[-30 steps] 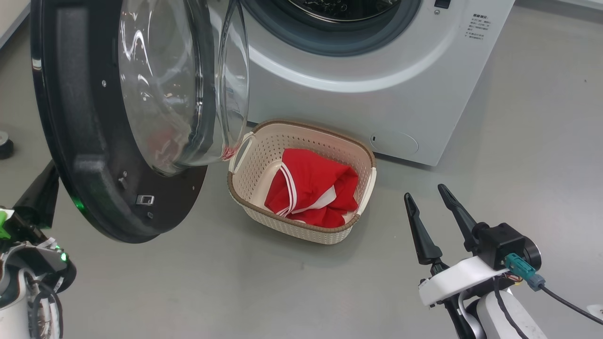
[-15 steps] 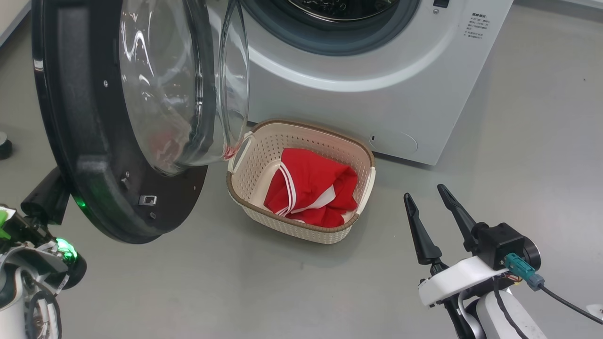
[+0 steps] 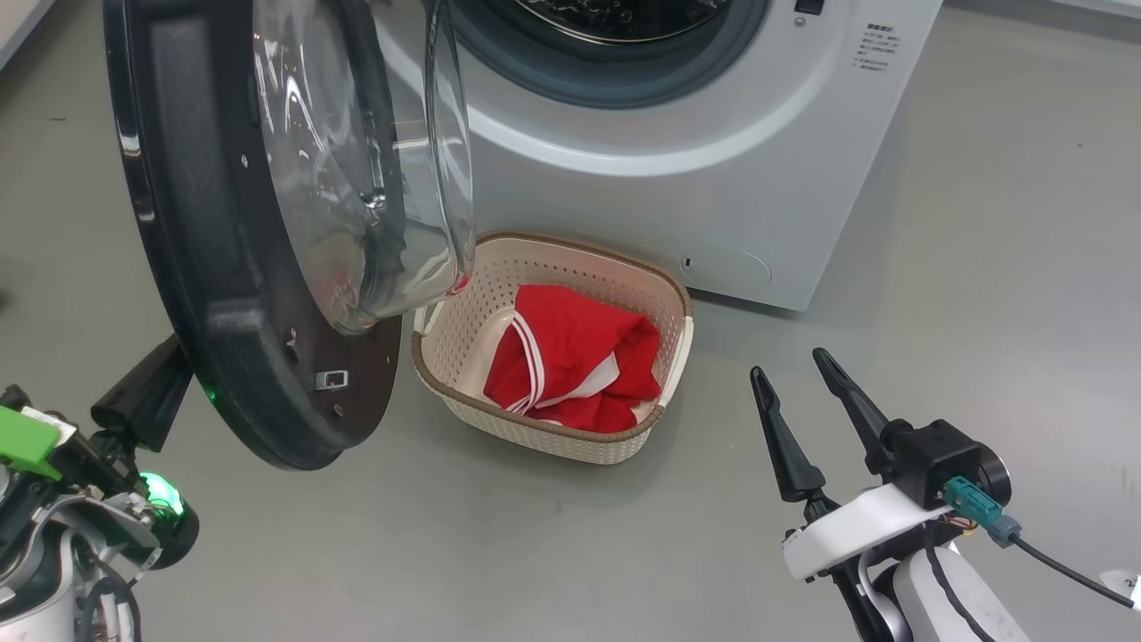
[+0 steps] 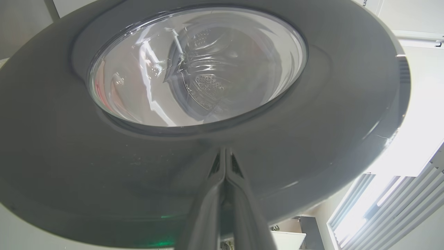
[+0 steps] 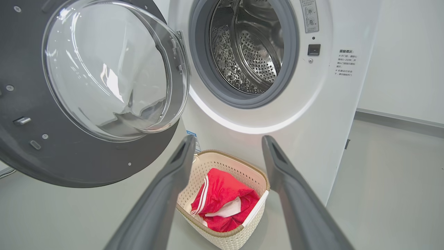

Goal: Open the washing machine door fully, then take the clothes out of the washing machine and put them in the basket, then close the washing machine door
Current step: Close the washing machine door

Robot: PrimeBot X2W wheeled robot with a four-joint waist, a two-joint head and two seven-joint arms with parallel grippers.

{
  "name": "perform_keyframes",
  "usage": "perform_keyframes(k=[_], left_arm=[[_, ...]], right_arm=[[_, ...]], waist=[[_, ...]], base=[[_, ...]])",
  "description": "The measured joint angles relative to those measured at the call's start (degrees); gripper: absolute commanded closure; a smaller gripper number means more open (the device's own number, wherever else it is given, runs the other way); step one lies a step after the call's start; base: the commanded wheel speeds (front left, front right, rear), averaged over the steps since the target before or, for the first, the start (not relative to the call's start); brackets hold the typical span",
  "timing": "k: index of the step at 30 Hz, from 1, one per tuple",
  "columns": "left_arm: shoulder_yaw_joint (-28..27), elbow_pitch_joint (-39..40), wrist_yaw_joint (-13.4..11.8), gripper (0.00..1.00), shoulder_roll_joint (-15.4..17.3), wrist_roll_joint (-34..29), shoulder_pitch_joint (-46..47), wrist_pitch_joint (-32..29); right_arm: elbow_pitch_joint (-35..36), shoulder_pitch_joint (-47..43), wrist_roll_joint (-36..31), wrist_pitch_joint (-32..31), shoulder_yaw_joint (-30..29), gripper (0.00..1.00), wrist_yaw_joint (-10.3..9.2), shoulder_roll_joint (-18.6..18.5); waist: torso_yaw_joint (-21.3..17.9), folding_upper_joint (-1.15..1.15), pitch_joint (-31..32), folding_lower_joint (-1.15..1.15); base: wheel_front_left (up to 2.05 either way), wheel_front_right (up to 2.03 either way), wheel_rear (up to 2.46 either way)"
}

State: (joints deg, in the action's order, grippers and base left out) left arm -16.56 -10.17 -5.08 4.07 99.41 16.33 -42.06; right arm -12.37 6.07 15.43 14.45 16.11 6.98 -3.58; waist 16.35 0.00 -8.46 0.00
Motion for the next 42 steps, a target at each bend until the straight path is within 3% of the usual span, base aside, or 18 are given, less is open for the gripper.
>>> perform_keyframes(k=[13, 27, 42], left_arm=[[2.04, 2.47, -0.44, 1.0, -1.15, 0.42, -1.68, -1.24], [3.76, 3.32, -0.67, 1.0, -1.53, 1.92, -2.34, -0.64], [3.01, 3.57, -0.9, 1.0, -1.8, 1.93, -1.82, 6.14]], right_arm=[[-0.3, 0.52, 0.01, 0.0, 0.55, 0.0, 0.0, 0.04], [-0.56, 0.53, 0.1, 0.0, 0.7, 0.0, 0.0, 0.15], [-0.25, 0.51, 0.31, 0.0, 0.76, 0.0, 0.01, 0.32]], waist=[[-5.18, 0.0, 0.18, 0.0], [-14.56, 0.0, 0.16, 0.0], [-25.81, 0.0, -0.76, 0.0]], base=[[0.0, 0.0, 0.0], [0.0, 0.0, 0.0], [0.0, 0.0, 0.0]])
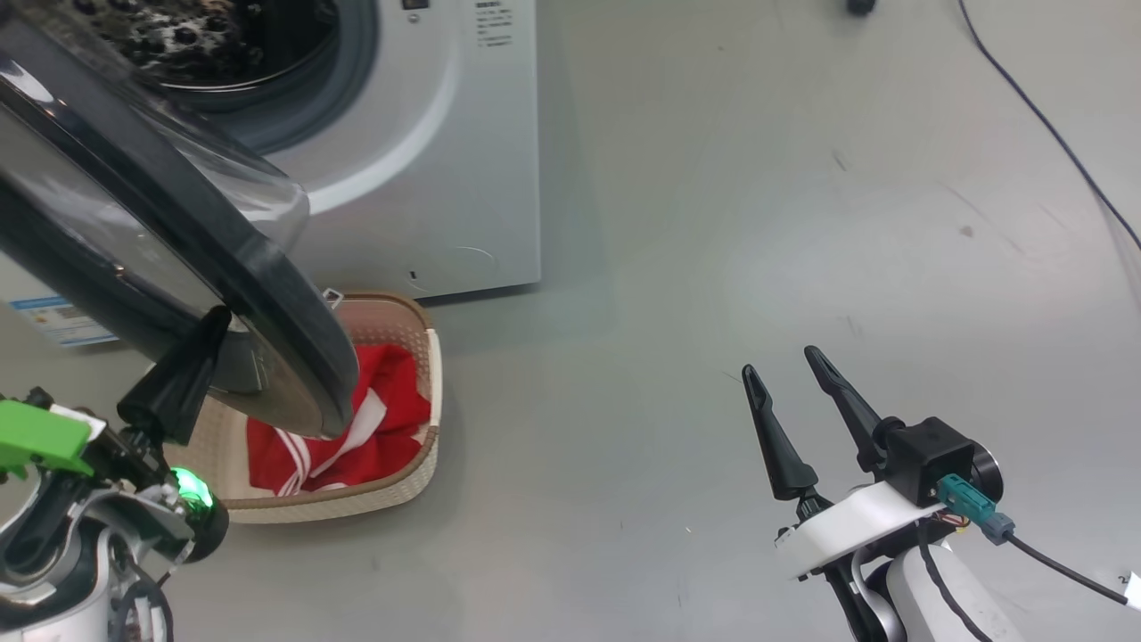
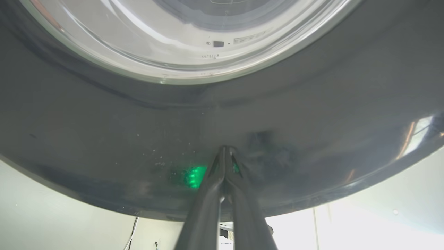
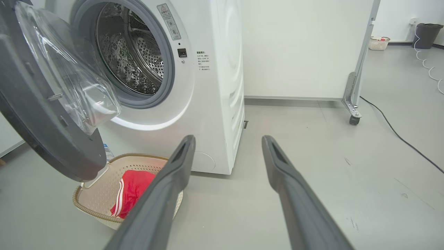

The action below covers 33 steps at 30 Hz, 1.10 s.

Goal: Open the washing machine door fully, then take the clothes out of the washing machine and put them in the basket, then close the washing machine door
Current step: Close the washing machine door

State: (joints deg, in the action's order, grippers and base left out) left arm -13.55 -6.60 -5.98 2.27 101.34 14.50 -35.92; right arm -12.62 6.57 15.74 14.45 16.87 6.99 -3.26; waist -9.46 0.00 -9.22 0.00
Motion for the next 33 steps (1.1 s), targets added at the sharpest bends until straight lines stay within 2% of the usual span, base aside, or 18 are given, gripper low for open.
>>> perform_keyframes(k=[18, 33], left_arm=[[-3.33, -1.96, -0.27, 1.0, -0.54, -0.14, 9.65, 12.28], [-2.43, -6.38, -0.24, 1.0, -0.58, -0.14, 15.66, 17.42]], right_arm=[[1.59, 0.77, 2.43, 0.0, -0.19, 0.0, -0.01, 0.45], [2.56, 1.74, 5.88, 0.01, 1.19, 0.0, -0.11, 0.53]], waist=[[-8.3, 0.0, -5.75, 0.0], [-13.73, 0.0, -8.87, 0.0]], base=[[0.0, 0.0, 0.0], [0.0, 0.0, 0.0]])
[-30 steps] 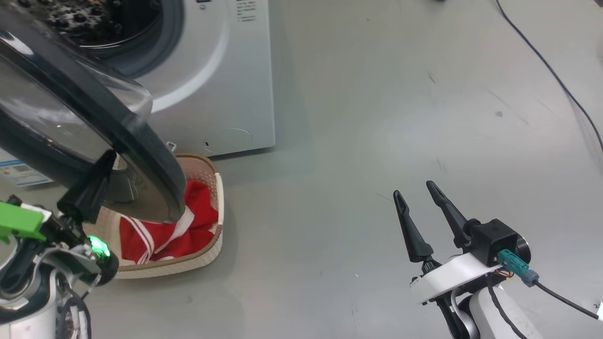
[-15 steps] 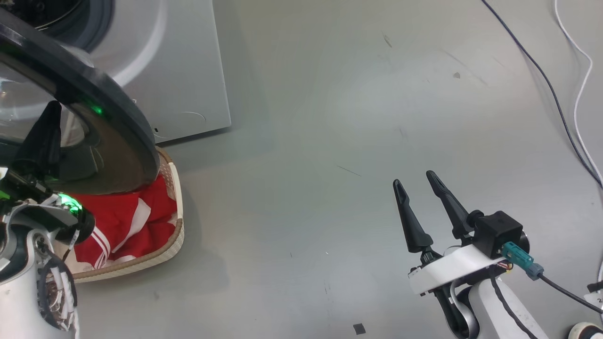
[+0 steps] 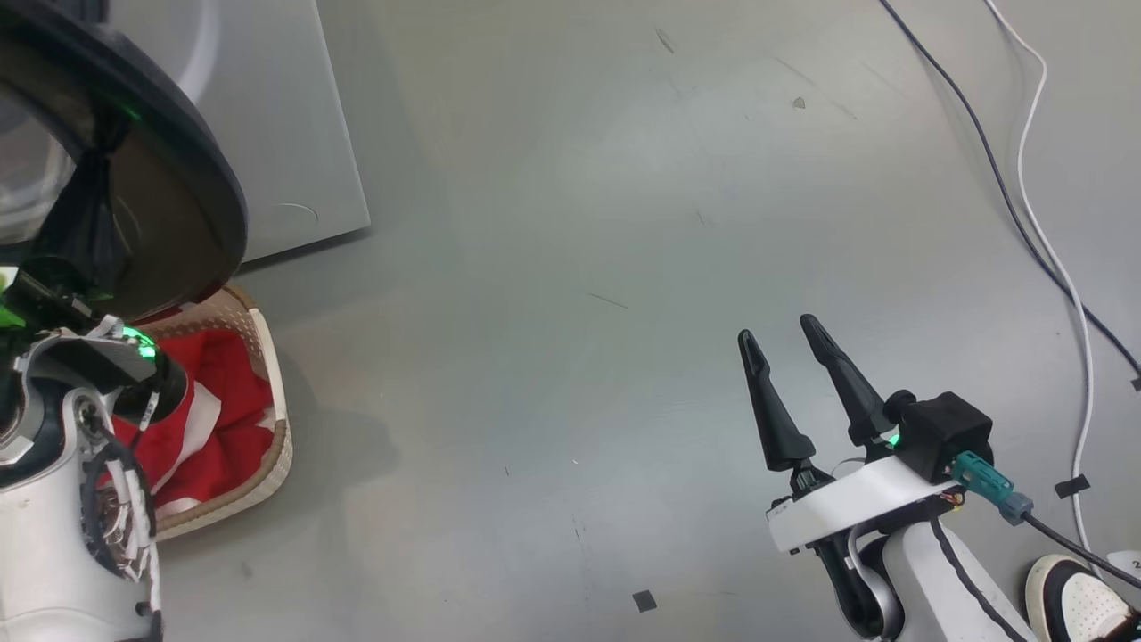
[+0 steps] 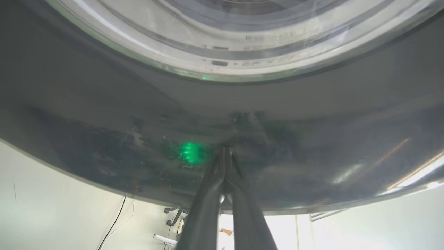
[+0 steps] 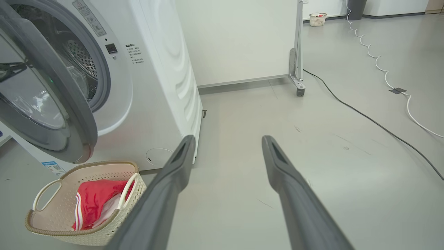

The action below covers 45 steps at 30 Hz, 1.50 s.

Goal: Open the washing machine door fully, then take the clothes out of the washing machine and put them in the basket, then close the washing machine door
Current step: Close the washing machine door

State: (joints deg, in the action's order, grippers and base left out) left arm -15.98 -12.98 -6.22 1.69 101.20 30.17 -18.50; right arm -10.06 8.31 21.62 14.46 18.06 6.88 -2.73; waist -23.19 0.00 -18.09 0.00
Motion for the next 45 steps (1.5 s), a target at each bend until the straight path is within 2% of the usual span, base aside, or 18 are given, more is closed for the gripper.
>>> perform_keyframes(k=[6, 12, 19, 23, 27, 34, 40, 45], left_arm=[[2.88, -3.64, 1.57, 1.0, -0.23, 0.0, 0.74, 0.0], [7.42, -5.76, 3.9, 1.0, -0.24, -0.92, 0.03, -1.16], [16.11, -7.64, 7.67, 1.0, -0.25, -7.44, -5.26, -4.23], [20.61, -7.68, 10.95, 1.0, -0.16, -13.04, -7.8, -5.14], [23.84, -7.02, 12.18, 1.0, 1.68, -19.03, -9.43, -4.75], [28.14, -5.0, 13.13, 1.0, 6.17, -30.32, -11.72, -0.41], [29.63, -2.71, 13.15, 1.0, 8.66, -38.76, -13.65, 6.38], [30.63, 0.04, 13.15, 1.0, 9.47, -43.05, -15.38, 12.45]], right_arm=[[0.29, 0.0, 0.04, -0.01, -1.51, 0.0, -1.47, 0.05], [0.44, 0.0, -0.68, -0.01, -2.99, 0.0, -1.49, 0.09], [0.44, -0.01, -1.76, 0.0, -4.97, 0.0, -1.48, 0.05], [0.44, -0.03, -2.7, 0.0, -5.56, 0.0, -1.47, -0.34], [0.48, -0.19, -3.2, 0.0, -6.36, 0.0, -1.43, -1.1], [0.75, -1.26, -3.7, 0.0, -7.56, 0.0, -1.42, -2.16], [1.04, -2.92, -4.12, 0.0, -8.1, 0.0, -1.41, -2.59], [1.63, -3.08, -4.17, 0.0, -8.23, 0.0, -1.21, -2.57]], waist=[[-0.24, 0.0, 0.2, 0.0], [1.54, 0.0, 1.4, 0.0], [5.14, 0.0, 3.32, 0.0], [7.82, 0.0, 4.6, 0.0], [10.71, 0.0, 5.96, 0.0], [15.99, 0.0, 8.36, 0.0], [20.17, 0.0, 10.31, 0.0], [23.01, 0.0, 11.57, 0.0]], base=[[0.0, 0.0, 0.0], [0.0, 0.0, 0.0], [0.0, 0.0, 0.0], [0.0, 0.0, 0.0], [0.0, 0.0, 0.0], [0.0, 0.0, 0.0], [0.0, 0.0, 0.0], [0.0, 0.0, 0.0]])
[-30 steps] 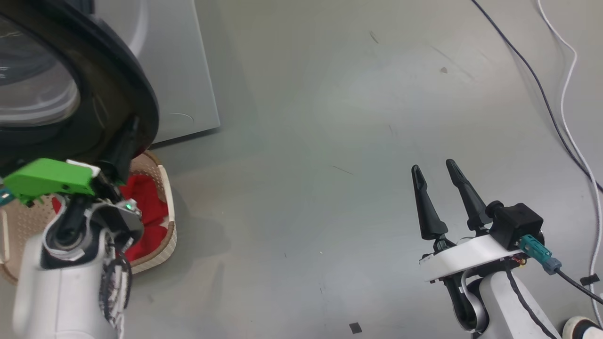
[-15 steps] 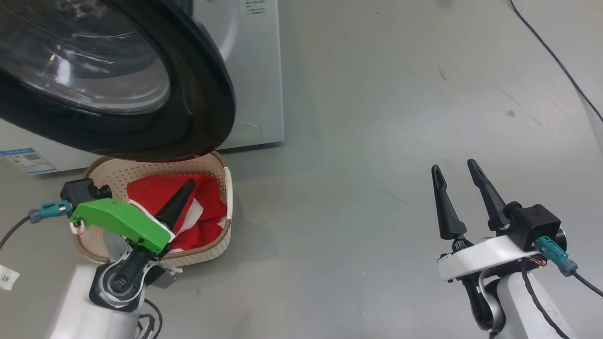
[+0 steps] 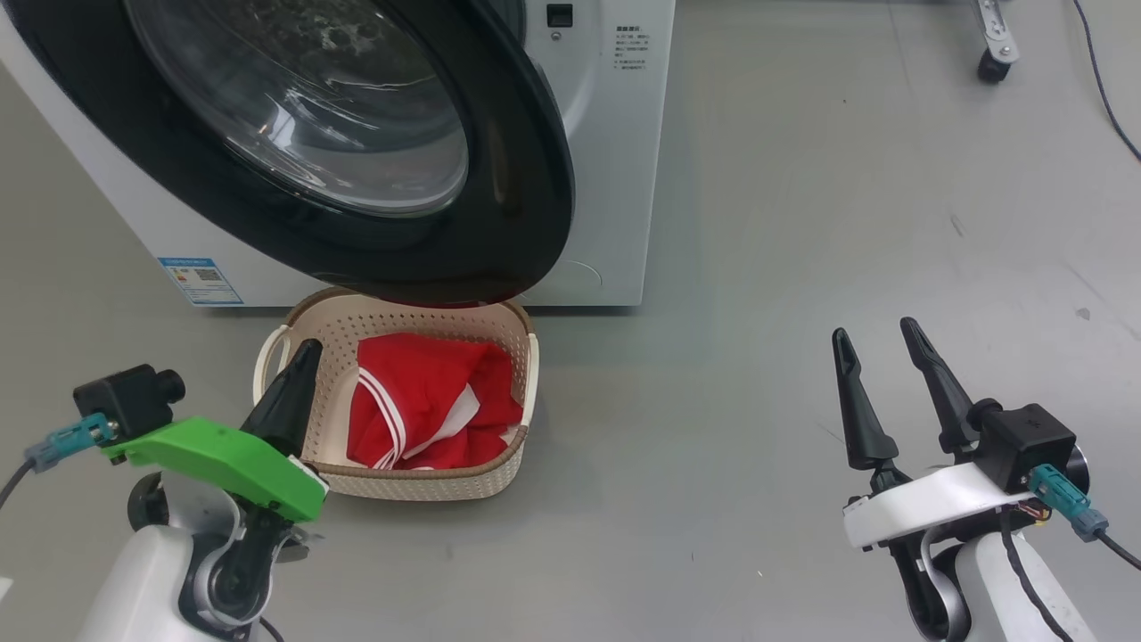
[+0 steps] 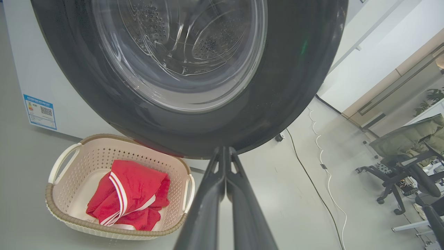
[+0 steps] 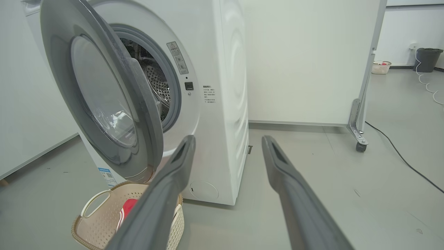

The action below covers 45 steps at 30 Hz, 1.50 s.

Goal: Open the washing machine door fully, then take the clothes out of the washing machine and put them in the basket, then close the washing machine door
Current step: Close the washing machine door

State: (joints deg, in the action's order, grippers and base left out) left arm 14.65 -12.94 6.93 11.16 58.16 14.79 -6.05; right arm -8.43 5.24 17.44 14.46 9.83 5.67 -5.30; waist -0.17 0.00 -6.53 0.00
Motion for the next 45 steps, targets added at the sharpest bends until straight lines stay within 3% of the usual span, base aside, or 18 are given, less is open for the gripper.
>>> perform_keyframes(k=[4, 10, 17, 24, 25, 26, 27, 28, 45], left_arm=[[1.03, 3.04, 0.01, 1.0, 0.14, -1.76, -1.13, 4.87], [2.01, 3.38, 0.01, 1.0, 3.61, -10.06, -4.65, 12.63], [2.2, 2.53, 0.01, 1.0, 3.96, -16.02, -6.58, 20.67], [2.04, 1.86, -0.66, 1.0, 4.65, -21.97, -7.42, 20.97], [2.08, 1.62, -0.82, 0.76, 4.81, -22.76, -7.83, 20.89], [2.1, 1.38, -1.16, 0.68, 4.83, -23.53, -8.21, 20.79], [2.1, 1.27, -1.26, 0.12, 4.8, -24.18, -8.6, 20.76], [2.1, 1.29, -1.3, 0.0, 4.7, -24.44, -8.93, 20.76], [-1.72, 4.01, -1.67, 0.0, 0.2, -26.55, -9.27, 20.75]], right_arm=[[0.18, -0.21, -0.04, 0.0, 0.08, 0.0, 0.23, 0.07], [0.18, -0.97, -0.29, 0.0, 0.64, 0.0, 0.31, 0.3], [0.14, -1.12, -0.29, 0.0, 0.74, 0.0, 0.32, 0.35], [-0.01, -1.15, -0.3, 0.0, 0.93, 0.0, 0.55, 0.7], [-0.03, -1.16, -0.3, 0.0, 0.96, 0.0, 0.74, 0.74], [-0.07, -1.16, -0.3, 0.0, 0.98, 0.0, 0.75, 0.76], [-0.11, -1.18, -0.3, 0.0, 0.99, 0.0, 0.75, 0.77], [-0.16, -1.19, -0.3, 0.0, 1.0, 0.0, 0.75, 0.79], [-0.22, -2.12, -0.3, 0.0, 0.9, 0.0, 0.76, 1.23]], waist=[[1.65, 0.0, 0.72, 0.0], [2.74, 0.0, 1.21, 0.0], [3.26, 0.0, 1.21, 0.0], [3.41, 0.0, 1.46, 0.0], [3.41, 0.0, 1.53, 0.0], [3.41, 0.0, 1.59, 0.0], [3.41, 0.0, 1.65, 0.0], [3.4, 0.0, 1.71, 0.0], [3.91, 0.0, 1.57, 0.0]], base=[[0.0, 0.0, 0.0], [0.0, 0.0, 0.0], [0.0, 0.0, 0.0], [0.0, 0.0, 0.0], [0.0, 0.0, 0.0], [0.0, 0.0, 0.0], [0.0, 0.0, 0.0], [0.0, 0.0, 0.0], [0.0, 0.0, 0.0]])
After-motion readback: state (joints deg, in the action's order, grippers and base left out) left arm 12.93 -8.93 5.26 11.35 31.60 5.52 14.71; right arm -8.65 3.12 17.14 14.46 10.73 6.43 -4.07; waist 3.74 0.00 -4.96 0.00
